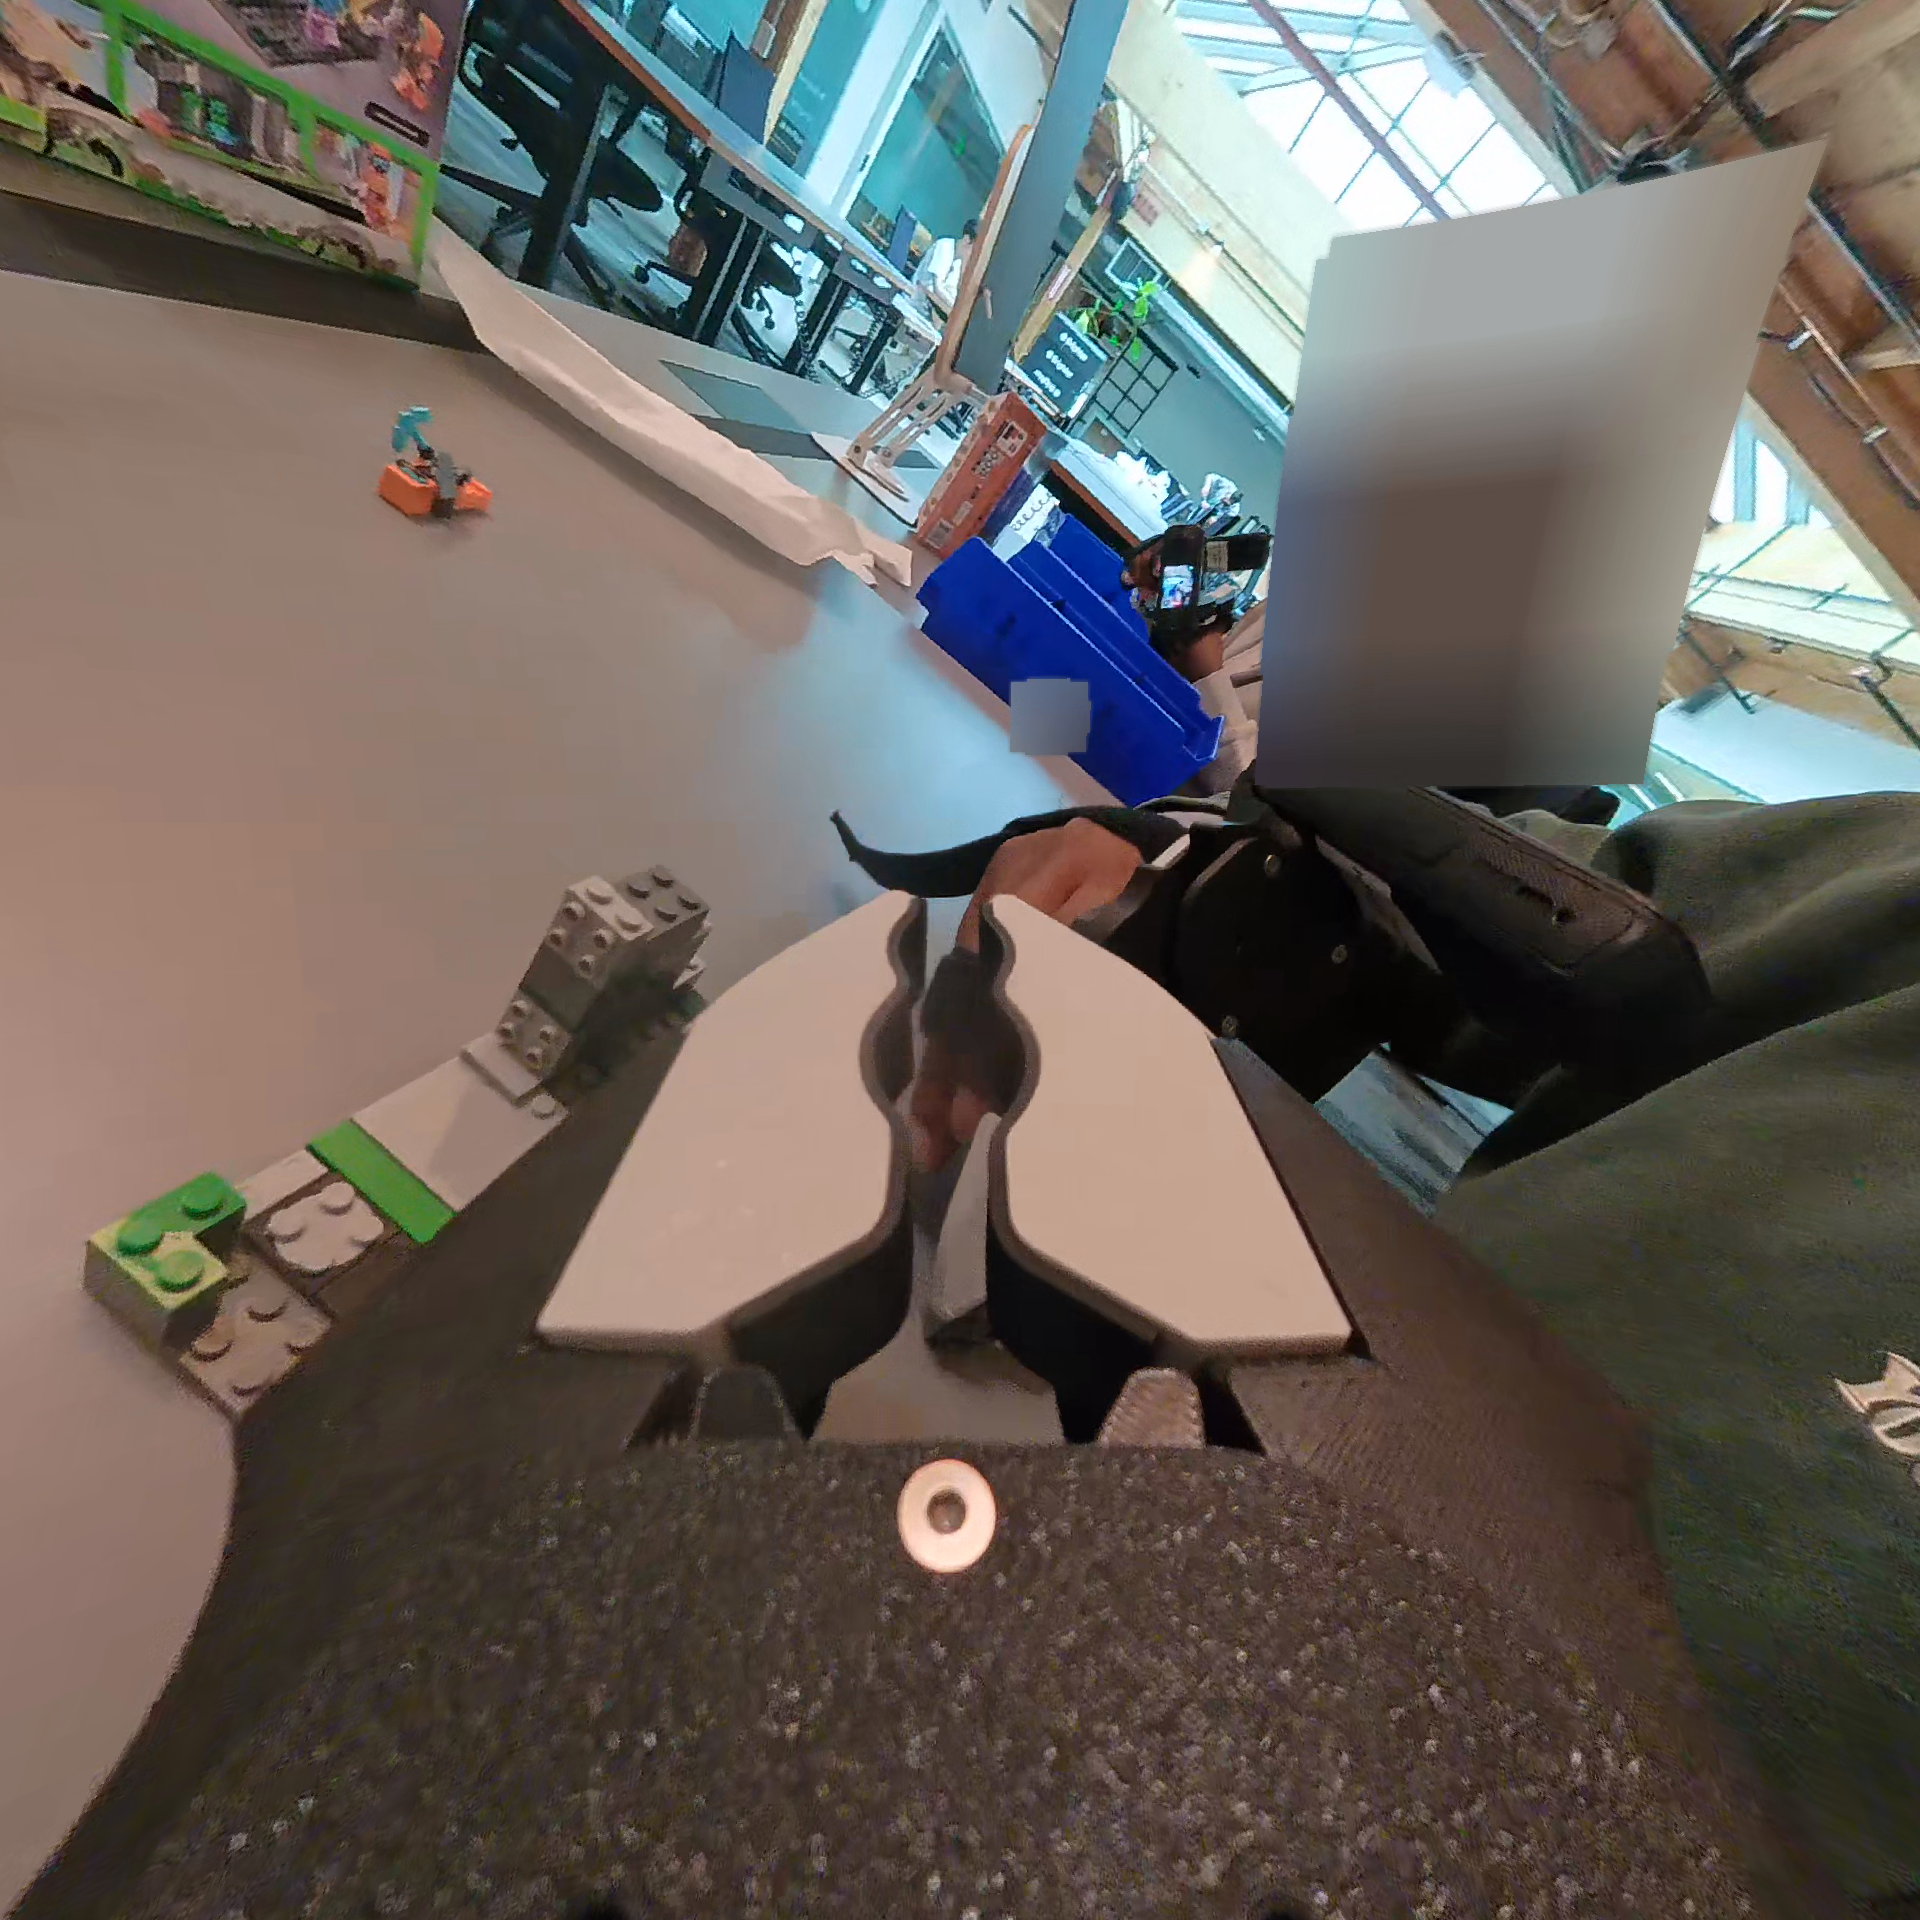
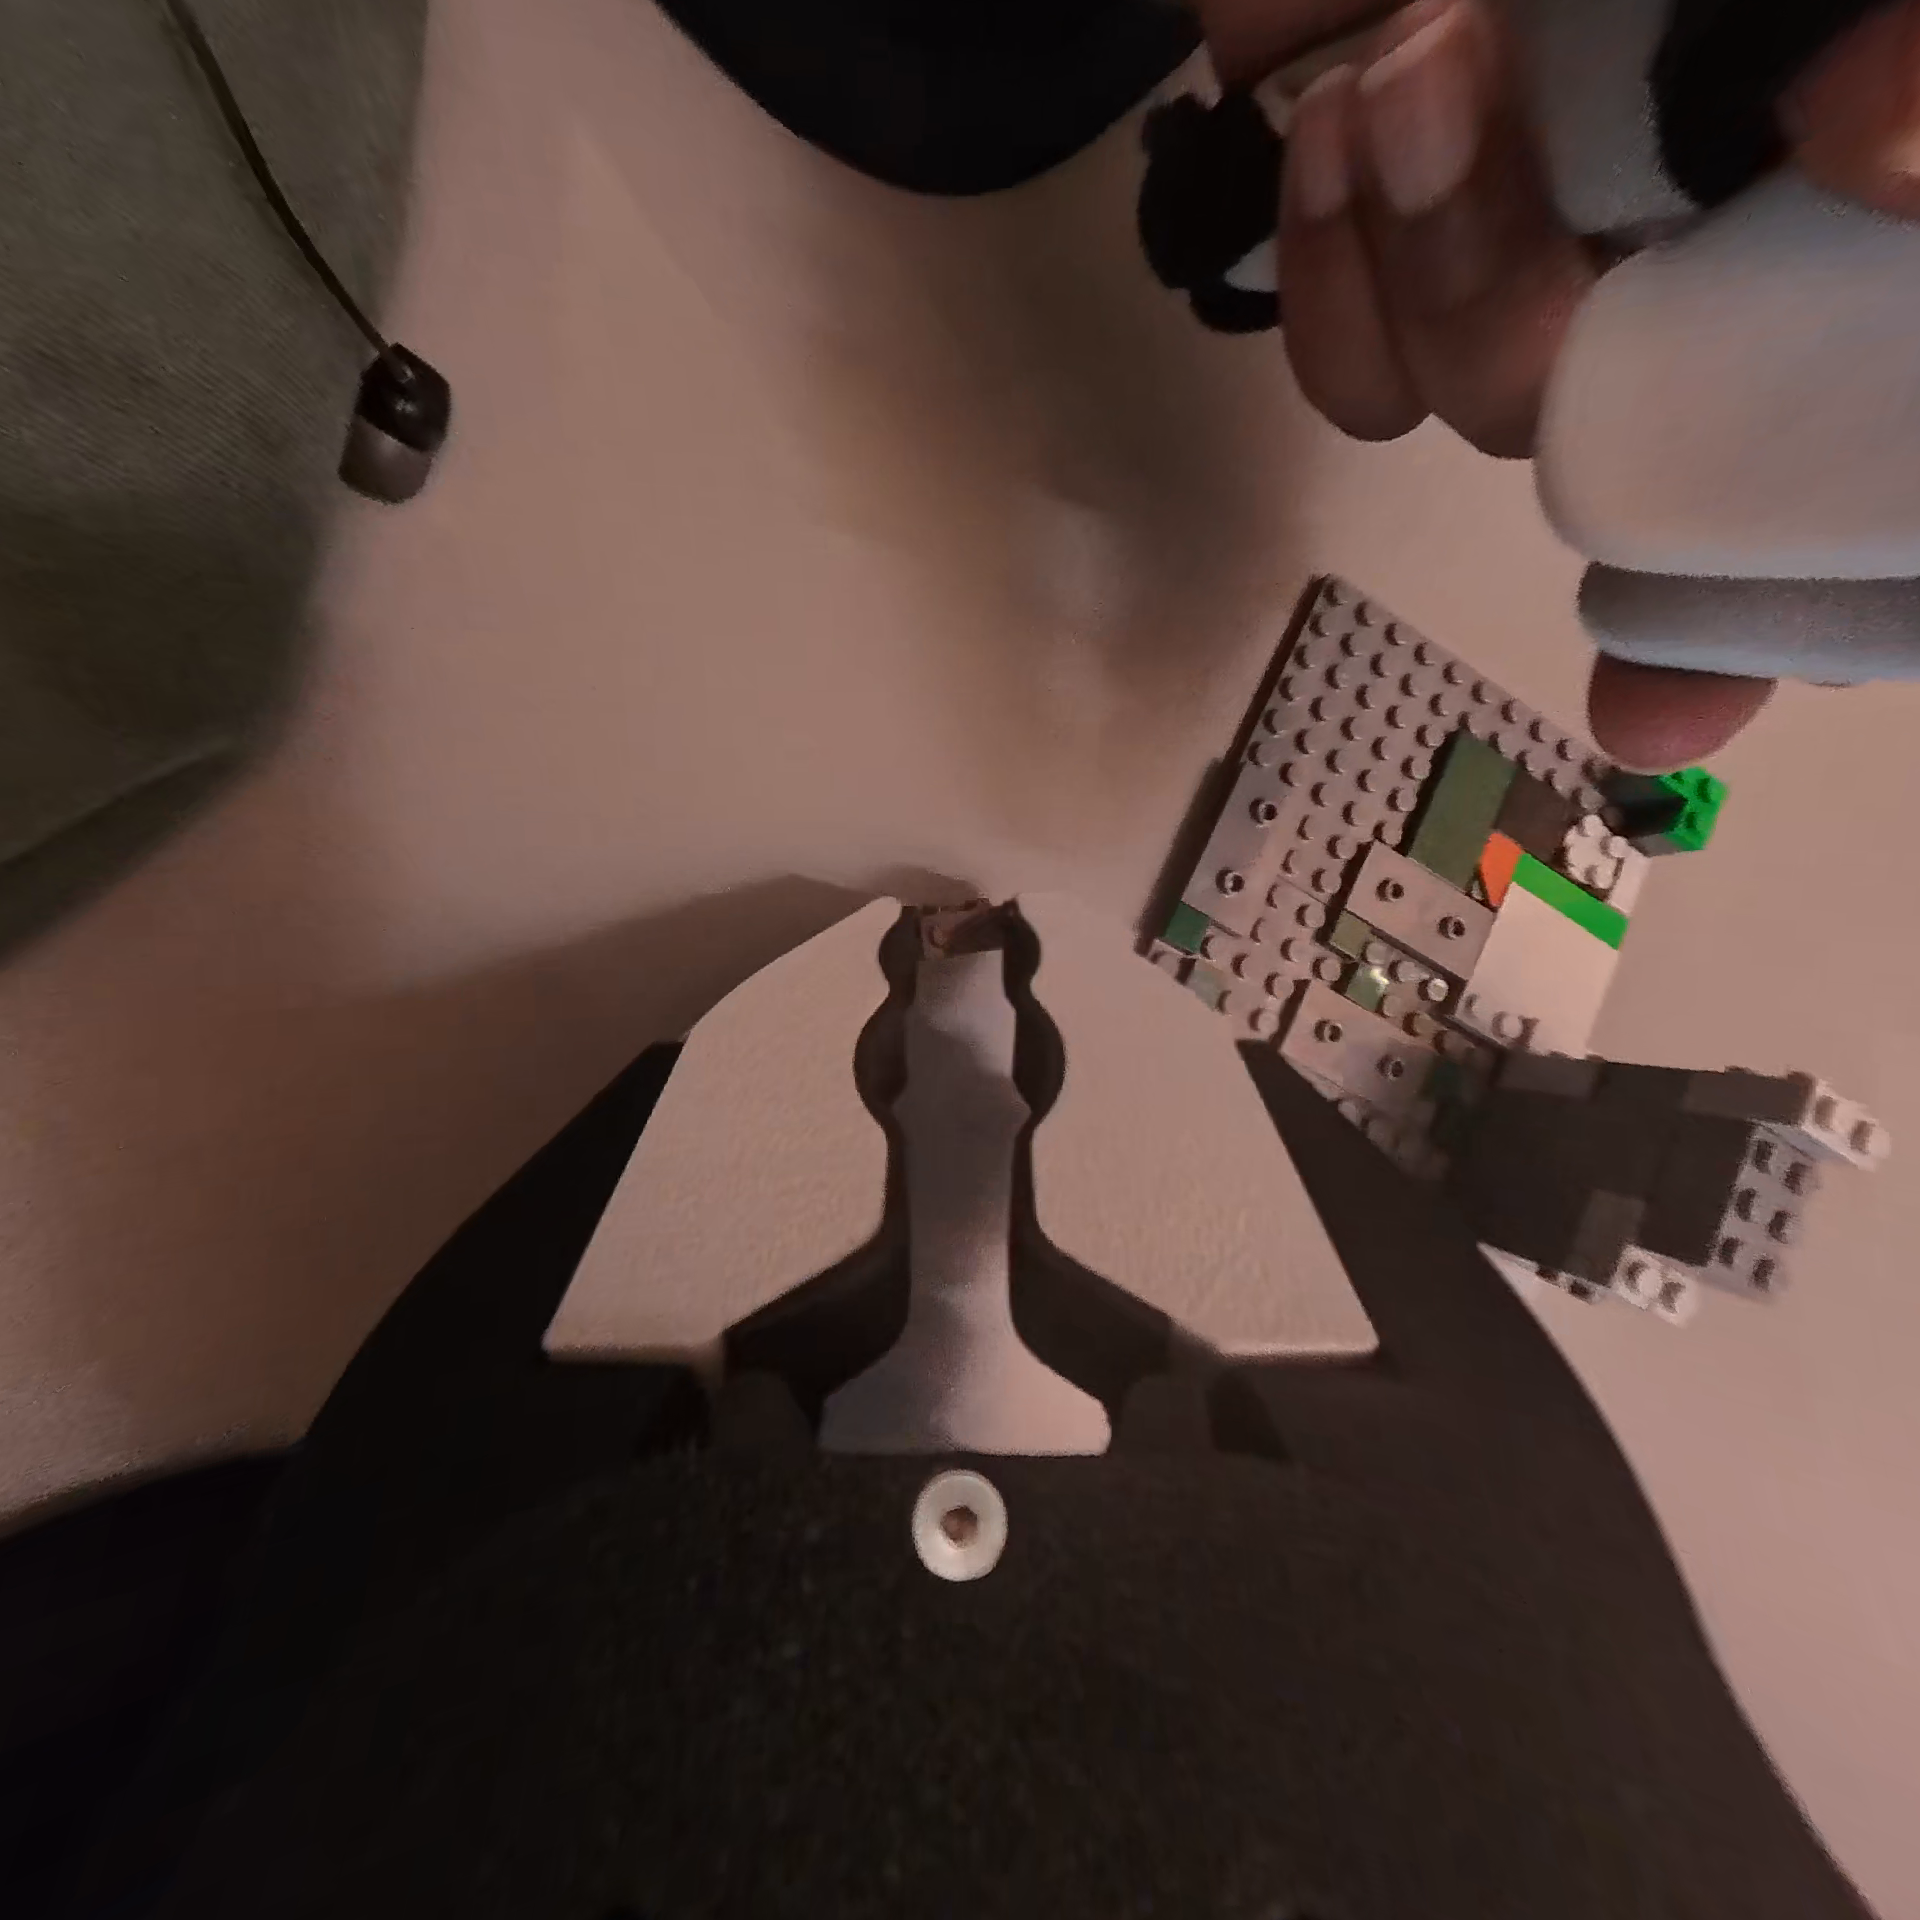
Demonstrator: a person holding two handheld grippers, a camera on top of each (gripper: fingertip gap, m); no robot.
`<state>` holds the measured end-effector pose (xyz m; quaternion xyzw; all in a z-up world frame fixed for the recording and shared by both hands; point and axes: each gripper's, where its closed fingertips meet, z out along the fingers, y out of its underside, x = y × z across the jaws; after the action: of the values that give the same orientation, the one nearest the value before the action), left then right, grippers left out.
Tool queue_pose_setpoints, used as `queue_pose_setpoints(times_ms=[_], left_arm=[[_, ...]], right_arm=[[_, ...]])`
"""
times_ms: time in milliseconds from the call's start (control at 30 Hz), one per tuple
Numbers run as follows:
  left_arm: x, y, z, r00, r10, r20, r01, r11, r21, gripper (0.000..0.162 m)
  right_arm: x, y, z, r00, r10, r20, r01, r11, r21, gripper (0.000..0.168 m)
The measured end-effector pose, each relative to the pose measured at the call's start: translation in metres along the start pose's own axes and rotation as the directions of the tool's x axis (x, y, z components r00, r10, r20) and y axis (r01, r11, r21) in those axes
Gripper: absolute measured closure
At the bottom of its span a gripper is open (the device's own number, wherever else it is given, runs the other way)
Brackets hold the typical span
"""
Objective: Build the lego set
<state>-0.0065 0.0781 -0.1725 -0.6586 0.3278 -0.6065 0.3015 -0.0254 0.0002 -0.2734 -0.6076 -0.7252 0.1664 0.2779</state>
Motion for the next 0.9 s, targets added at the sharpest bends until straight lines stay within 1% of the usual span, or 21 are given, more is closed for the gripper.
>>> queue_pose_setpoints(times_ms=[67, 100, 133, 200, 233, 267, 367, 467, 533, 600, 667, 767, 900], left_arm=[[-0.001, 0.001, 0.0, 1.0, 0.004, 0.002, -0.004, 1.0, -0.004, 0.153], [0.0, 0.001, 0.0, 1.0, 0.001, -0.004, -0.001, 1.0, -0.004, 0.153], [0.002, 0.001, 0.0, 1.0, -0.006, -0.016, 0.006, 1.0, -0.003, 0.153], [0.008, 0.0, 0.001, 0.997, -0.039, -0.065, 0.039, 0.999, 0.002, 0.152], [0.01, 0.0, 0.001, 0.995, -0.054, -0.086, 0.054, 0.999, 0.003, 0.151], [0.01, 0.0, 0.002, 0.994, -0.062, -0.089, 0.062, 0.998, 0.002, 0.151], [0.004, 0.003, 0.003, 0.997, -0.058, -0.06, 0.058, 0.998, -0.007, 0.152], [0.001, 0.005, 0.004, 0.997, -0.064, -0.051, 0.063, 0.998, -0.008, 0.152], [-0.001, 0.004, 0.004, 0.998, -0.058, -0.038, 0.058, 0.998, -0.005, 0.152], [-0.004, 0.004, 0.003, 0.998, -0.057, -0.025, 0.057, 0.998, -0.004, 0.153], [-0.006, 0.005, 0.003, 0.998, -0.063, -0.02, 0.063, 0.998, -0.003, 0.154], [-0.007, 0.006, 0.003, 0.997, -0.07, -0.021, 0.07, 0.998, -0.008, 0.154], [-0.007, 0.007, 0.004, 0.998, -0.064, -0.019, 0.063, 0.998, -0.013, 0.154]], right_arm=[[0.003, -0.003, -0.002, 1.0, 0.002, -0.021, -0.001, 0.999, 0.033, 0.155], [0.007, -0.007, -0.006, 0.999, 0.02, -0.041, -0.017, 0.997, 0.078, 0.167], [0.012, -0.013, -0.015, 0.996, 0.057, -0.062, -0.046, 0.987, 0.156, 0.167], [0.021, -0.033, -0.042, 0.986, 0.15, -0.075, -0.11, 0.918, 0.381, 0.168], [0.024, -0.038, -0.055, 0.98, 0.182, -0.079, -0.128, 0.883, 0.452, 0.168], [0.027, -0.037, -0.063, 0.974, 0.202, -0.102, -0.131, 0.872, 0.471, 0.168], [0.034, -0.022, -0.067, 0.957, 0.223, -0.184, -0.127, 0.897, 0.423, 0.168], [0.04, 0.002, -0.06, 0.945, 0.237, -0.226, -0.16, 0.936, 0.313, 0.168], [0.045, 0.018, -0.053, 0.937, 0.247, -0.246, -0.192, 0.955, 0.224, 0.16], [0.049, 0.028, -0.044, 0.93, 0.269, -0.248, -0.235, 0.959, 0.159, 0.156], [0.052, 0.029, -0.035, 0.929, 0.272, -0.253, -0.246, 0.96, 0.13, 0.152], [0.055, 0.026, -0.023, 0.942, 0.238, -0.237, -0.221, 0.97, 0.098, 0.149], [0.066, 0.028, -0.016, 0.951, 0.231, -0.204, -0.224, 0.973, 0.056, 0.147]])
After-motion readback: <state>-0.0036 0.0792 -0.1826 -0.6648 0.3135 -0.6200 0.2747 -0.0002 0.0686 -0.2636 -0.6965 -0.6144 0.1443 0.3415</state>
